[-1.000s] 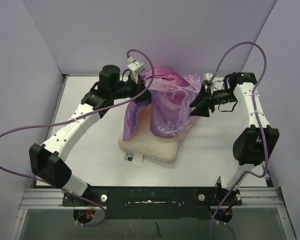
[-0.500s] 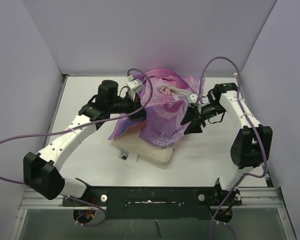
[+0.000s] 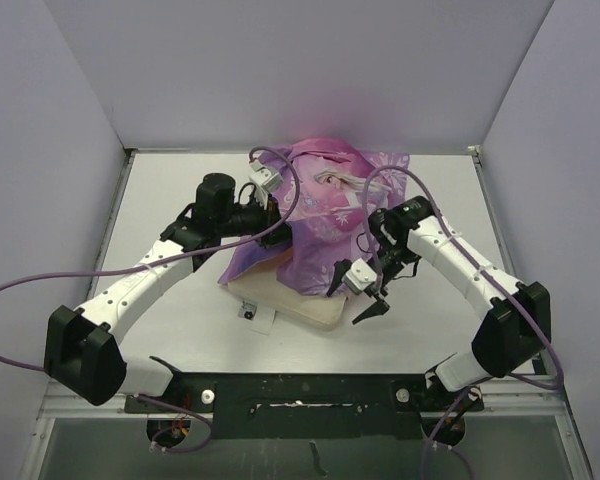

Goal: Put the pillow into the pillowcase

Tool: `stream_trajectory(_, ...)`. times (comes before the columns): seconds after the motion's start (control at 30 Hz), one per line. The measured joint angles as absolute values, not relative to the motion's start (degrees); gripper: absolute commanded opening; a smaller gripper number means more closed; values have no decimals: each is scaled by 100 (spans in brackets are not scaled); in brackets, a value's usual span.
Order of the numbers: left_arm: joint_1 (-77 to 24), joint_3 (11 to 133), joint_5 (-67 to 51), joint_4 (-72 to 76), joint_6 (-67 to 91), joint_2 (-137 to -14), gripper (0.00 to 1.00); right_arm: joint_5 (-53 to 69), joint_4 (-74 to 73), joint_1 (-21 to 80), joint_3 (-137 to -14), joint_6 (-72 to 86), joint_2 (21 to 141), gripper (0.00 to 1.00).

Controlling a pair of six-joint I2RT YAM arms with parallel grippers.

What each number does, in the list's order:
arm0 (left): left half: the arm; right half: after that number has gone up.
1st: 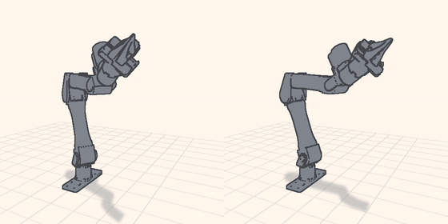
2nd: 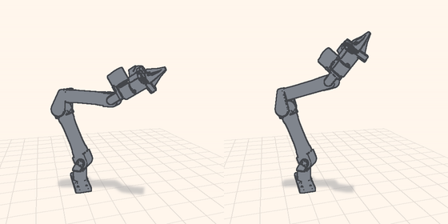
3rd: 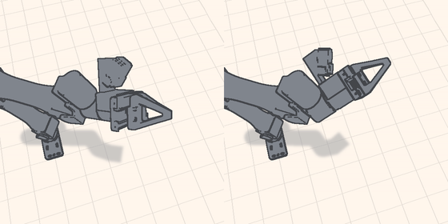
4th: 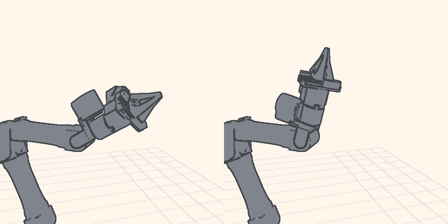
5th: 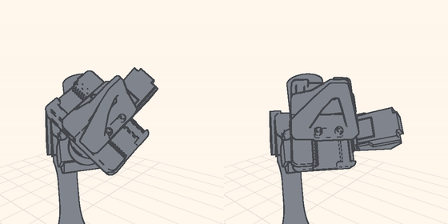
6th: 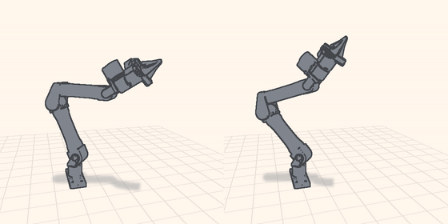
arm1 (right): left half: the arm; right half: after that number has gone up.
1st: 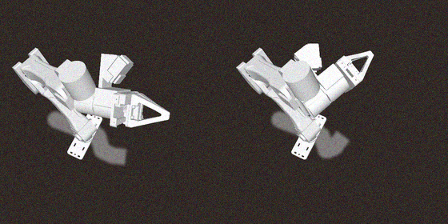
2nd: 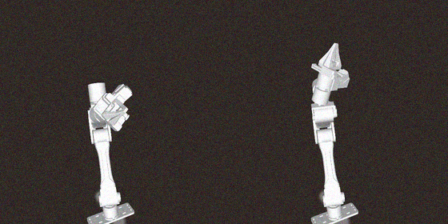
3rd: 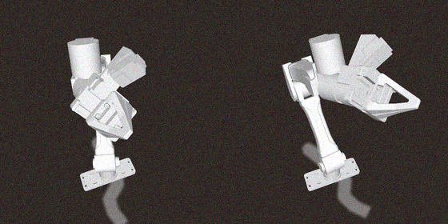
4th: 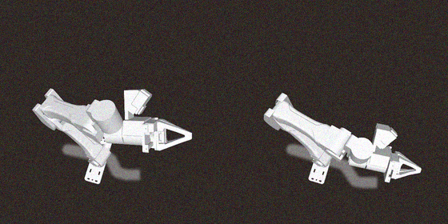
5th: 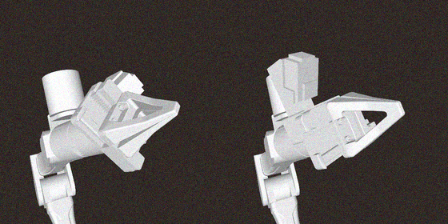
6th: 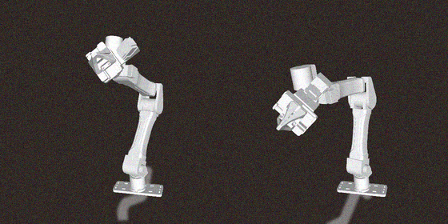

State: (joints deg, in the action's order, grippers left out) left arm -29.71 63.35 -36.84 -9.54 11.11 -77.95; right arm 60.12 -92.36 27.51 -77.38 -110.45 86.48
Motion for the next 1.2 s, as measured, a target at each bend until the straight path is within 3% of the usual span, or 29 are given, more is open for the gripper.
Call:
stream_trajectory(0.23, -2971, 6335, -3673, -816, 1229, -7800, 0, 5415, -8208, 3205, -6772, -10930, 8521, 74)
stream_trajectory(0.6, -2971, 6215, -3677, -696, 1315, -7800, 0, 4182, -5170, 3649, -5653, -9789, 8619, 74)
stream_trajectory(0.7, -2971, 6117, -3675, -655, 1343, -7800, 0, 3870, -4355, 3647, -5264, -9461, 8659, 57)
stream_trajectory(0.83, -2971, 5953, -3673, -572, 1415, -7795, 0, 3706, -3745, 3553, -5098, -9041, 8661, 18)
stream_trajectory(0.9, -2969, 5916, -3671, -563, 1448, -7795, 0, 3710, -3691, 3398, -5194, -8783, 8650, 4)
stream_trajectory(0.97, -2969, 5916, -3669, -499, 1492, -7795, 0, 3778, -3863, 3068, -5540, -8350, 8639, 0)
stream_trajectory(1.2, -3229, 6195, -3616, 12, 1800, -8029, 0, 4071, -4421, 1938, -7483, -7133, 8200, 0)
